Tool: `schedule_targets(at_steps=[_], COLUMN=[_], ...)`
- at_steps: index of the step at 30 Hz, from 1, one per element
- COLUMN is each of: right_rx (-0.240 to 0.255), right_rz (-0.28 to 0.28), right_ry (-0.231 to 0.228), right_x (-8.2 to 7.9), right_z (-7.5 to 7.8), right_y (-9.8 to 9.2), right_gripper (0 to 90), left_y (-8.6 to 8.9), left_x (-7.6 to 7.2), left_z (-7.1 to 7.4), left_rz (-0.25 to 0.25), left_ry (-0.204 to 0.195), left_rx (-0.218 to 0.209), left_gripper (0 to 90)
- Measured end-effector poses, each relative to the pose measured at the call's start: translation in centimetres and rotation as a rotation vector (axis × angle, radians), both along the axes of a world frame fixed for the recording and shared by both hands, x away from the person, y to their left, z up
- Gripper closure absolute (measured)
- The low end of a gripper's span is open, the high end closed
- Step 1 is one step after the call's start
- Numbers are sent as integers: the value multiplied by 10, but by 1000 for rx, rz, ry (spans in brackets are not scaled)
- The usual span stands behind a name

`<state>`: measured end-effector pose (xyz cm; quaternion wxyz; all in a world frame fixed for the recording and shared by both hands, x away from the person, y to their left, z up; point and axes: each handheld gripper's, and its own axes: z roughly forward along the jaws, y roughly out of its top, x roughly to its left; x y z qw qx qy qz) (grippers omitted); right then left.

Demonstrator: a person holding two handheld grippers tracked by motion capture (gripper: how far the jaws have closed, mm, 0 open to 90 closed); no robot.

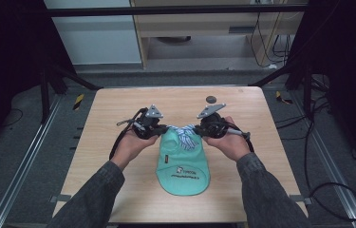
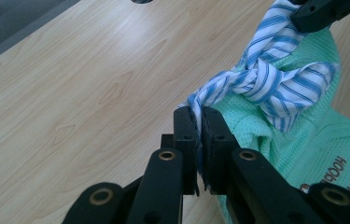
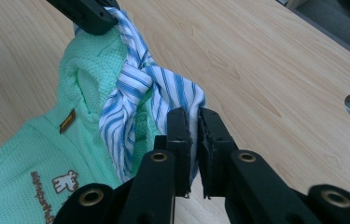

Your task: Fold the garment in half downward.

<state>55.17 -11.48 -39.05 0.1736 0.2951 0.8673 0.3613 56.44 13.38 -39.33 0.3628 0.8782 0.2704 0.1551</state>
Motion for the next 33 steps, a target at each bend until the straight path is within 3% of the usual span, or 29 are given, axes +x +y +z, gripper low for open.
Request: schedule_targets(at_steps=[11,33], right_rx=[-5,-4], right_rz=[1,-7], right_ry=[-14,-32], right_x=[-1,2], right_z=[6,11], right_y=[-4,-6], right_gripper=[837,838], left_y=[-4,-7], left_x=[1,6], left_z=[9,15], left_rz=[-11,-13], left_ry=[-33,-41], left_rx=[17,-1], left_gripper=[859,857])
